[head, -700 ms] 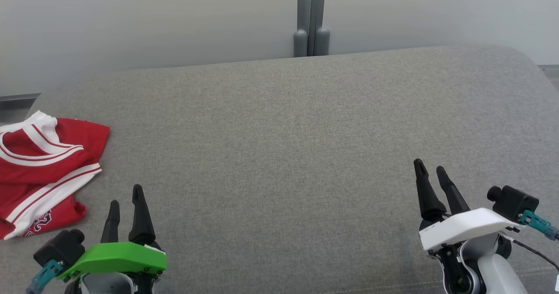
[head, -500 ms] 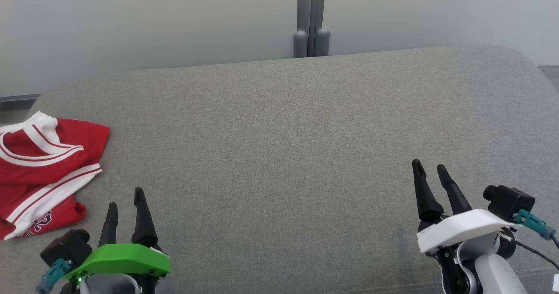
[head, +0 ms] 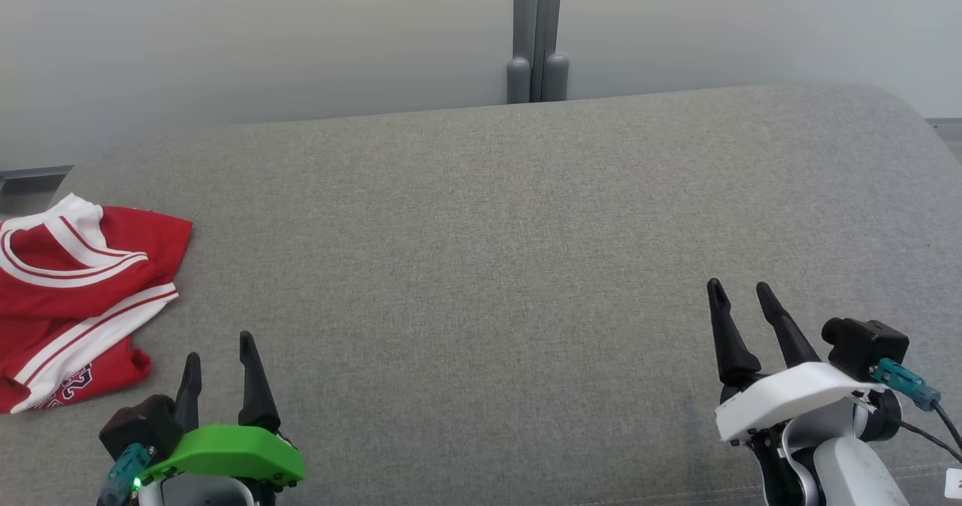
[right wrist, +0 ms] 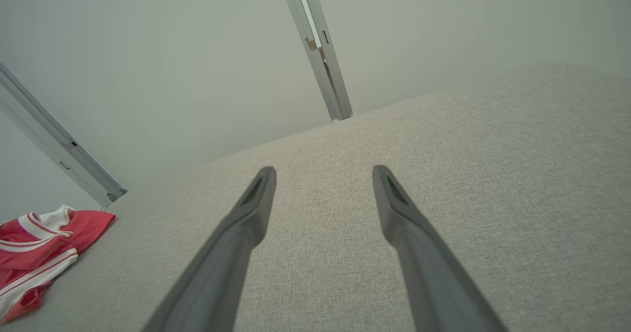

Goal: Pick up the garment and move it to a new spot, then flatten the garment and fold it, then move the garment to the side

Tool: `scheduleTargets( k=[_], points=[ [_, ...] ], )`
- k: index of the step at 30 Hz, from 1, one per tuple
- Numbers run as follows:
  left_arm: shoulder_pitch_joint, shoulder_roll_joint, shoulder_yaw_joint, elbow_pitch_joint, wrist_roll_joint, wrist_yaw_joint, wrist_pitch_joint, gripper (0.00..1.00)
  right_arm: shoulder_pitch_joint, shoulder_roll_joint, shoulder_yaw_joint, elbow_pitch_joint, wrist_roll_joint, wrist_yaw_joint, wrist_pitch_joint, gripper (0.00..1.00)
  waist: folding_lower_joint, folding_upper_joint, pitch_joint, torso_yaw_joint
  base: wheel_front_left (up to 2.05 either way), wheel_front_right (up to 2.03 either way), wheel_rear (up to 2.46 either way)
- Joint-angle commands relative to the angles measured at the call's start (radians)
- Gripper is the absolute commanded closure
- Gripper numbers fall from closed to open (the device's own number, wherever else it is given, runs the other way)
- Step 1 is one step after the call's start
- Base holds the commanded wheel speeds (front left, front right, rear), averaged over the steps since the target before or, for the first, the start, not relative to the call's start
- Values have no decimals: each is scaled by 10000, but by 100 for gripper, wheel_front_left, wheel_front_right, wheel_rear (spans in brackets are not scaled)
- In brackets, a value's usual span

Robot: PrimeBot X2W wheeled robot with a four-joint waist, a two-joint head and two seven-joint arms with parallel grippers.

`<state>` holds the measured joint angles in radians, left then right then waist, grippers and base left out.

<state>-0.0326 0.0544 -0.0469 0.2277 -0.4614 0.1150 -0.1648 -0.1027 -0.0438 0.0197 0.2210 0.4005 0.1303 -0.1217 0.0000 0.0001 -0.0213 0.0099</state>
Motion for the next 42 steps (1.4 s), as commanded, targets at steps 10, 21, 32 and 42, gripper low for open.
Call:
scheduleTargets(
  k=[10,21,32,42],
  points=[
    [-154,208,-280,49,1128,132,-304,0,-22,-64,96,-183,-1113,5,-88,0,0,-1,-75,5,0,0,0],
    [-63,296,-507,8,1993,158,-521,0,119,-72,218,-377,-1949,5,-154,0,0,-1,-145,17,0,0,0],
    [-48,347,-680,13,2722,333,-744,0,86,-80,195,-467,-2644,5,-340,0,0,-1,-201,21,0,0,0],
    [51,431,-695,-60,3280,498,-905,0,168,-82,148,-538,-3108,6,-468,0,0,-1,-239,18,0,0,0]
  ],
)
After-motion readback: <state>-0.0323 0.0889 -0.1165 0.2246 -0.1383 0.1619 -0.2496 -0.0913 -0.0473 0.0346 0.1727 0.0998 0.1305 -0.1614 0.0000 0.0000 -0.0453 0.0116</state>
